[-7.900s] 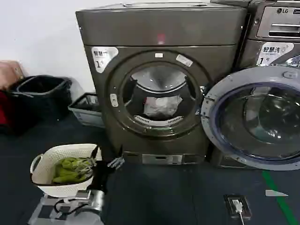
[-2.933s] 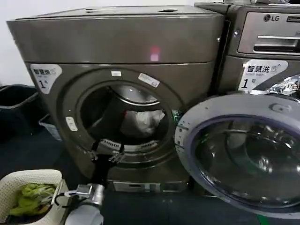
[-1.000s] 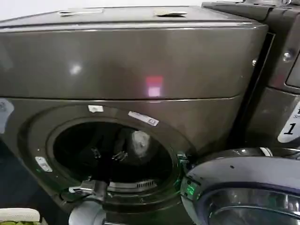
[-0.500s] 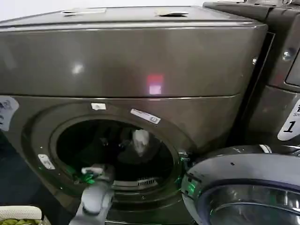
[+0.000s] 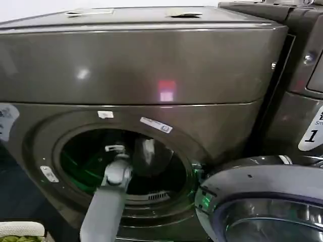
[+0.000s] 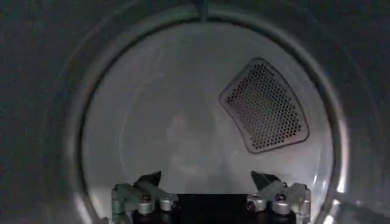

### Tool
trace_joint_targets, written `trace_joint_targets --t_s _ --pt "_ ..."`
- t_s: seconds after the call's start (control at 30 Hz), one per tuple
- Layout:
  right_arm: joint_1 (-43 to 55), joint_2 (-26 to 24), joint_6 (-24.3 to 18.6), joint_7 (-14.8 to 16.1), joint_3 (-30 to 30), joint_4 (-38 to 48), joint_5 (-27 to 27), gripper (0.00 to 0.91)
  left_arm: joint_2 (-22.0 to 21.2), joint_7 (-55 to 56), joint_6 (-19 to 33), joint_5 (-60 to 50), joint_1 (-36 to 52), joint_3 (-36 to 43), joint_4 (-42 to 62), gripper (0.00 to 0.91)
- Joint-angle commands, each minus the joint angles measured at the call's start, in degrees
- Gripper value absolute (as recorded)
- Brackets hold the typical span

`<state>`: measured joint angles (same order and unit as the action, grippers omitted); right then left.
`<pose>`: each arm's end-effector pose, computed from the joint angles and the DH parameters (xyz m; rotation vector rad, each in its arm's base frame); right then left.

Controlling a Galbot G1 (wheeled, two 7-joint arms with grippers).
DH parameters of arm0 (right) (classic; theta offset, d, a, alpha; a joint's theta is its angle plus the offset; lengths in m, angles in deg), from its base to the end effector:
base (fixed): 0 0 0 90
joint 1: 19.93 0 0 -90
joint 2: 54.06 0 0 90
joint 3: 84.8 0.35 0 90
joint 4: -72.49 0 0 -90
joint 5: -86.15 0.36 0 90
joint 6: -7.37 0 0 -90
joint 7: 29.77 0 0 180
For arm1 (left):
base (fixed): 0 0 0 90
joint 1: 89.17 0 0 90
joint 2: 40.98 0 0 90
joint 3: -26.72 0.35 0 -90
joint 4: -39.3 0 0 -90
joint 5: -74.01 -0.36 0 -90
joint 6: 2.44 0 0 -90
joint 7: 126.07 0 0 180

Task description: Grasp the clothes from the dryer.

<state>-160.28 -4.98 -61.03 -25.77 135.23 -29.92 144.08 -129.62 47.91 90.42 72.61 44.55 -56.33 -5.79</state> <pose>-0.1671 -0.3820 0.1552 1.3105 2.0644 -0.4782 0.6009 -0.0165 -0.2621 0.2780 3.1011 0.1958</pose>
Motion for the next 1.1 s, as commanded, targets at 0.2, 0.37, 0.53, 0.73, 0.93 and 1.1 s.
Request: trace_joint_targets --t_s 0.2,0.37,0.53,0.73,0.93,1.1 --pt "-0.20 -0.17 -0.05 0.16 0.13 0.08 1.01 0.907 2.23 -23.10 2.62 -19.93 13.73 10.84 23.19 0.907" --pt "-0.78 -0.03 -0.18 0.46 0.66 0.57 0.99 0.907 3.06 -32.44 6.00 -28.03 14.36 15.79 25.91 0.907" --pt "-1.07 0.31 -0.29 0.72 0.99 0.44 0.99 0.907 3.50 -40.73 6.79 -33.71 16.00 14.53 28.18 0.907" --pt "-1.40 0.35 -0.33 0.72 1.18 -0.07 1.00 0.907 4.00 -46.20 7.13 -43.21 18.71 13.70 29.38 0.907" --pt "-2.31 0.66 -0.34 0.81 2.05 -0.17 1.08 0.907 4.25 -49.00 7.48 -52.22 19.49 12.28 28.04 0.907" --pt "-2.31 0.96 -0.29 0.79 2.22 -0.51 1.17 0.907 4.33 -50.17 7.98 -57.18 19.93 12.28 28.95 0.907"
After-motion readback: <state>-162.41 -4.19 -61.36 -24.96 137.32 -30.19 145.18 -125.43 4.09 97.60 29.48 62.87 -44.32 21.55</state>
